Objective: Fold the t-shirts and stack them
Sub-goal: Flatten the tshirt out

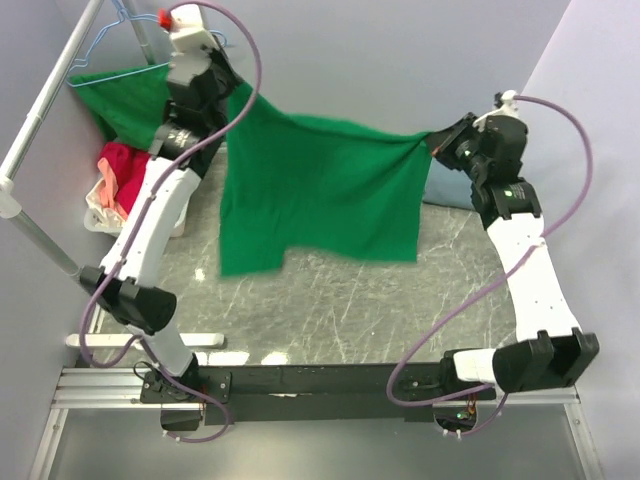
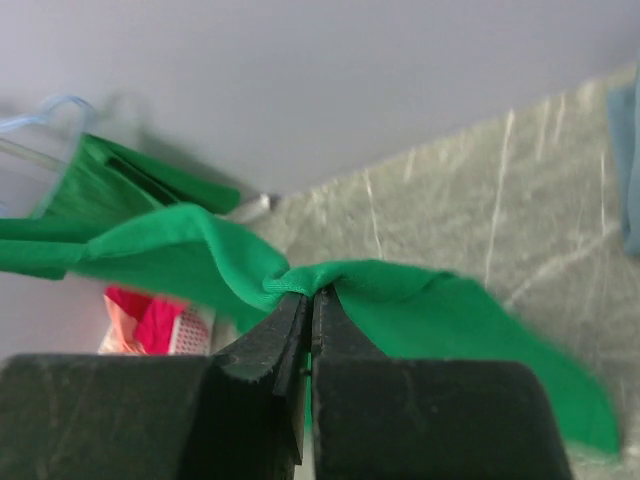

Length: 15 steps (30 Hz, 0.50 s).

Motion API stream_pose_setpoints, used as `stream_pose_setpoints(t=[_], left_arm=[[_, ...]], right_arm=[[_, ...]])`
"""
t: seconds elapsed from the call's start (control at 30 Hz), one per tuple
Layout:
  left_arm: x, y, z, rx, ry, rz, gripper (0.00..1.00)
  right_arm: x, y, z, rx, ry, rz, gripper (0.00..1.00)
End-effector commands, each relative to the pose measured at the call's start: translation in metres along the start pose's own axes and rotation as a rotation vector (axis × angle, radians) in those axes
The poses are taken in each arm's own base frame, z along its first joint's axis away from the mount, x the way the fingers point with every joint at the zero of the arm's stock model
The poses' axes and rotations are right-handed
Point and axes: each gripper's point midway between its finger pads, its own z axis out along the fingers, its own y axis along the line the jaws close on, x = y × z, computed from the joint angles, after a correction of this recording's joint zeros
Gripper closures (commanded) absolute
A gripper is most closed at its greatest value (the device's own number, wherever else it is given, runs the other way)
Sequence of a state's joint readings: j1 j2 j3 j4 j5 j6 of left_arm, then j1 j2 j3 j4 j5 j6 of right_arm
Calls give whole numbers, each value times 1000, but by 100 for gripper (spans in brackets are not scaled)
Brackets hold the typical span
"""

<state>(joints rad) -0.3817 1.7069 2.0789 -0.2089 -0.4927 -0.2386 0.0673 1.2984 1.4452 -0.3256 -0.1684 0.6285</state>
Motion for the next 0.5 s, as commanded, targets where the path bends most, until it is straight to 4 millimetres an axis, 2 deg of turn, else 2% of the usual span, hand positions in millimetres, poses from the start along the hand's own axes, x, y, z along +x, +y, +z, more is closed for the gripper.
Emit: stream_pose_setpoints(t=[0.0, 0.03, 0.07, 0.1, 0.13, 0.17, 0.2, 0.23, 0.27, 0.3, 0.33, 0.37, 0.43, 0.47], left_arm=[[-127, 6, -63, 34, -253, -98, 99], [-129, 5, -69, 38, -253, -90, 99], [-121, 5, -72, 32, -236, -77, 99], [-127, 4, -87, 35, -240, -86, 99], [-122, 4, -92, 36, -223, -77, 99], [-99, 5, -93, 28, -164, -47, 99], [-97, 5, -107, 43, -147, -75, 99], [-82, 6, -111, 39, -112, -72, 99], [-39, 10, -111, 23, -27, -42, 99], [-25, 15, -125, 23, 15, -89, 99], [0, 17, -131, 22, 68, -99, 99], [61, 27, -137, -1, 189, -67, 99], [121, 35, -162, -18, 346, -143, 99], [184, 45, -184, -42, 477, -110, 99]], right_arm=[[-49, 36, -50, -79, -170, -62, 100], [-49, 36, -56, -79, -176, -65, 100], [-44, 32, -59, -74, -168, -67, 100], [-44, 35, -69, -84, -181, -71, 100], [-39, 31, -73, -78, -171, -69, 100], [-20, 17, -68, -54, -128, -62, 100], [-11, 15, -76, -61, -117, -46, 100], [3, 8, -76, -61, -94, -35, 100], [42, -21, -66, -17, -11, -7, 100], [61, -25, -70, -35, 25, 25, 100], [79, -36, -68, -31, 55, 42, 100], [124, -69, -63, 32, 145, 72, 100], [168, -94, -65, 70, 245, 116, 100], [210, -121, -69, 129, 345, 145, 100]])
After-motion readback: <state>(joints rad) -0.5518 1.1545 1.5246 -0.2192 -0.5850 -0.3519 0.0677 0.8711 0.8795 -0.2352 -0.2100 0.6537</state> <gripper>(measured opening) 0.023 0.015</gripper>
